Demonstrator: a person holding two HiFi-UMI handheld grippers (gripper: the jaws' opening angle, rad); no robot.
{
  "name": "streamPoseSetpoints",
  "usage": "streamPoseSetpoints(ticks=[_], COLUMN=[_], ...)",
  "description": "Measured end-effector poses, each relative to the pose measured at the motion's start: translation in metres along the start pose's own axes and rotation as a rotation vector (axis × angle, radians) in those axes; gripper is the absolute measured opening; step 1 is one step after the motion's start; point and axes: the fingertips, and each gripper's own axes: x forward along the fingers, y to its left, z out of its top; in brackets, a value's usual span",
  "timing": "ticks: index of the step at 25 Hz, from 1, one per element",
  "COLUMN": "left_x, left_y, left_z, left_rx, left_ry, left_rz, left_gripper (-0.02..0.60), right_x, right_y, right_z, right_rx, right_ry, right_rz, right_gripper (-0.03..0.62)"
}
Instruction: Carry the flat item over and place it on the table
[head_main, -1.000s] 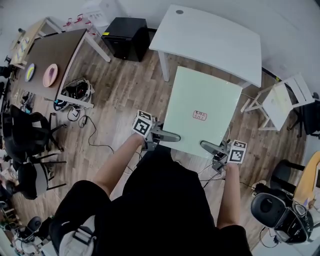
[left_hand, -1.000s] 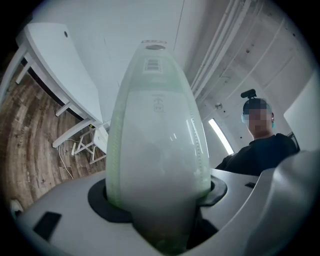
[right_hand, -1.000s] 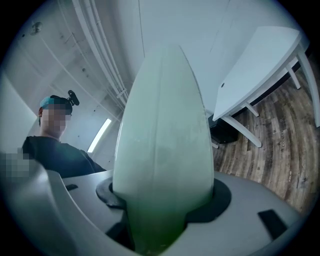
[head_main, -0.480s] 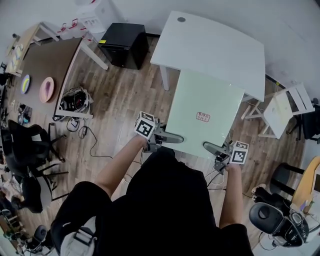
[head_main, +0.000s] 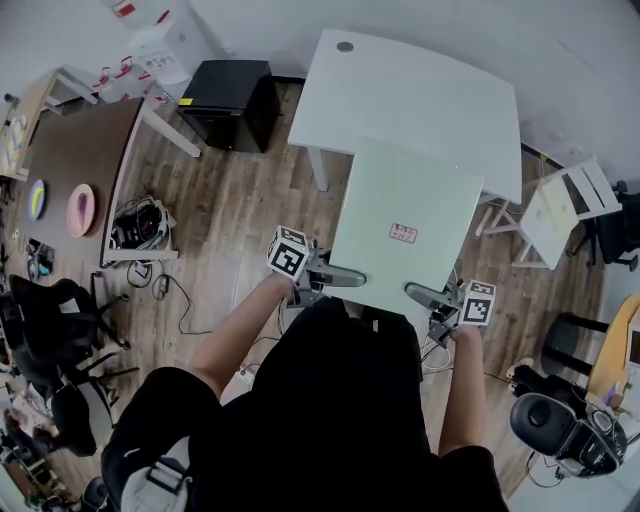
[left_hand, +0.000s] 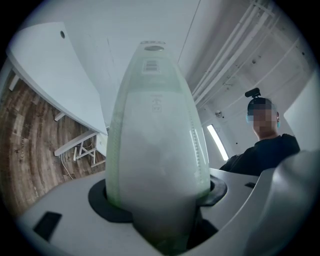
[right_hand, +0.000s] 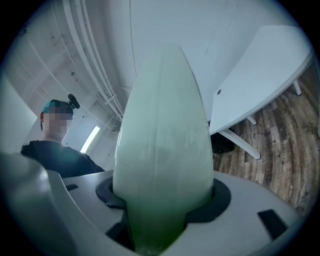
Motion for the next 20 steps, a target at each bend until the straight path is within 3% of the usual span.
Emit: streamPoseSetpoints(ticks=[7, 20], left_x=[0.001, 0.006], left_y=[0.015, 0.070], left_z=[0.014, 0.100], left_rx=[0.007, 0.002], left_ry=[-0.022, -0.037], left_rz=[0.007, 0.066], left_gripper=[0.321, 0.321], right_x=[0.000, 0.010], right_y=[-0.015, -0.073], right_z=[0.015, 0.101], right_rx=[-0.002, 0.017], right_ry=[0.003, 0.013], right_rz=[-0.005, 0.041], right_gripper=[0.299, 0.299])
